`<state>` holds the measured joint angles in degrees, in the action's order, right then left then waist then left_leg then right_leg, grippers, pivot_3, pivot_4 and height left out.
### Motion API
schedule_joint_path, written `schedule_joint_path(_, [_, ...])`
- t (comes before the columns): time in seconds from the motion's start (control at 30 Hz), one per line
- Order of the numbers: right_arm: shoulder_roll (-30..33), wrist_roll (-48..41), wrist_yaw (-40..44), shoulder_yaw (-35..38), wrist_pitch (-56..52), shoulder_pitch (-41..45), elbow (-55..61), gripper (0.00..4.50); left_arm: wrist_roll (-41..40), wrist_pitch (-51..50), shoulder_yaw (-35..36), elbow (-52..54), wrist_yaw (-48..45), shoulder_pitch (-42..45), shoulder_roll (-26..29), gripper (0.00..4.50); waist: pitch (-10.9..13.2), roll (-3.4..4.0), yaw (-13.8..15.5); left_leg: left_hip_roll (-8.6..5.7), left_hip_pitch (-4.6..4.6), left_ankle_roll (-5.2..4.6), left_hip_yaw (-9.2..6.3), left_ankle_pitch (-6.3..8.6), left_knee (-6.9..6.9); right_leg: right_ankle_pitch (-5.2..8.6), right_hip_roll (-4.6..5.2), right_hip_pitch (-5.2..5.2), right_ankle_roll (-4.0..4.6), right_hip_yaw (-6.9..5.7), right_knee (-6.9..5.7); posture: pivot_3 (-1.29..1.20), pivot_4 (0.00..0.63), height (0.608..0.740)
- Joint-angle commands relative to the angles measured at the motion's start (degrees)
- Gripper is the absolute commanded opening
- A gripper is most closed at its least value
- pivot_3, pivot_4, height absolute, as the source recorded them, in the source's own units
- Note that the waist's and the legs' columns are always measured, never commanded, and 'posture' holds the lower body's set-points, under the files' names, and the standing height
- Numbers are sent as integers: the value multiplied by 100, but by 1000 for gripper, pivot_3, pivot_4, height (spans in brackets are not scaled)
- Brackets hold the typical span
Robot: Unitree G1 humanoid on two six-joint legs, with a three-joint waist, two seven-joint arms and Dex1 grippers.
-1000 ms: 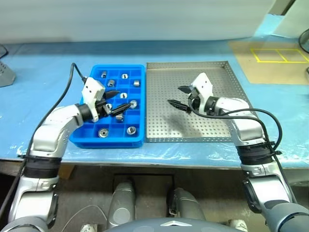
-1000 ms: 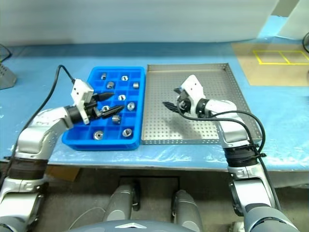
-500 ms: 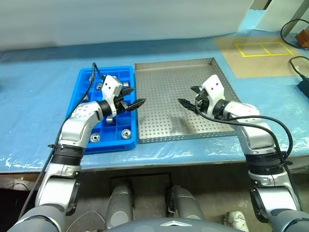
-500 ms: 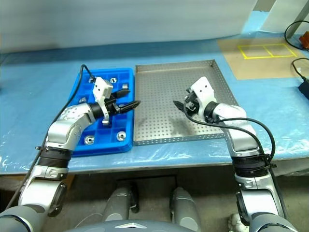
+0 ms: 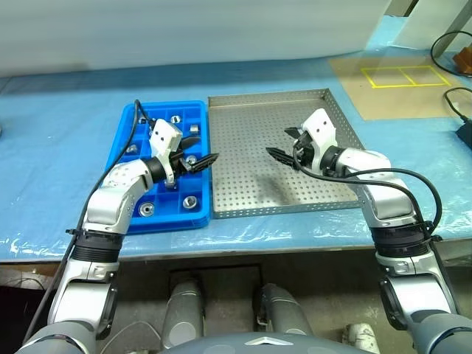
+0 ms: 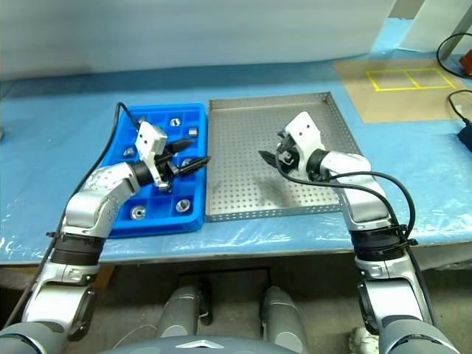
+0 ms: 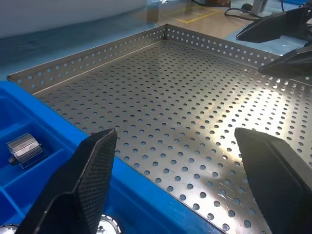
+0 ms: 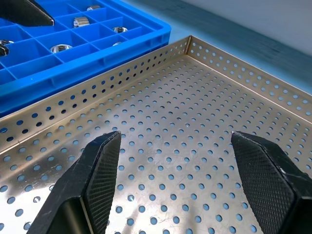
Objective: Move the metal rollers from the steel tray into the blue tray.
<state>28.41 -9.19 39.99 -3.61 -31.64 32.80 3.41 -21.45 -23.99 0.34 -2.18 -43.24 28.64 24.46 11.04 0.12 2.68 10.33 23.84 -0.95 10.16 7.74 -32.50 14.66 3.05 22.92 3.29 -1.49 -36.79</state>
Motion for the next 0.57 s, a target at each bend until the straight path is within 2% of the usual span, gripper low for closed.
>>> schedule_joint_path(0.03, [-3,-1,14,-17,169,139,8,3672,-91,-21,192,302,40,-15,88,4053,0,0,5,0,0,0,0,0,0,0,0,0,0,0,0,-70,150,740])
schedule_joint_path(0.57, [147,-21,23,40,150,199,18,3672,-154,37,177,240,74,30,-85,4053,0,0,0,0,0,-1,0,1,-1,0,1,0,0,0,0,-97,150,740])
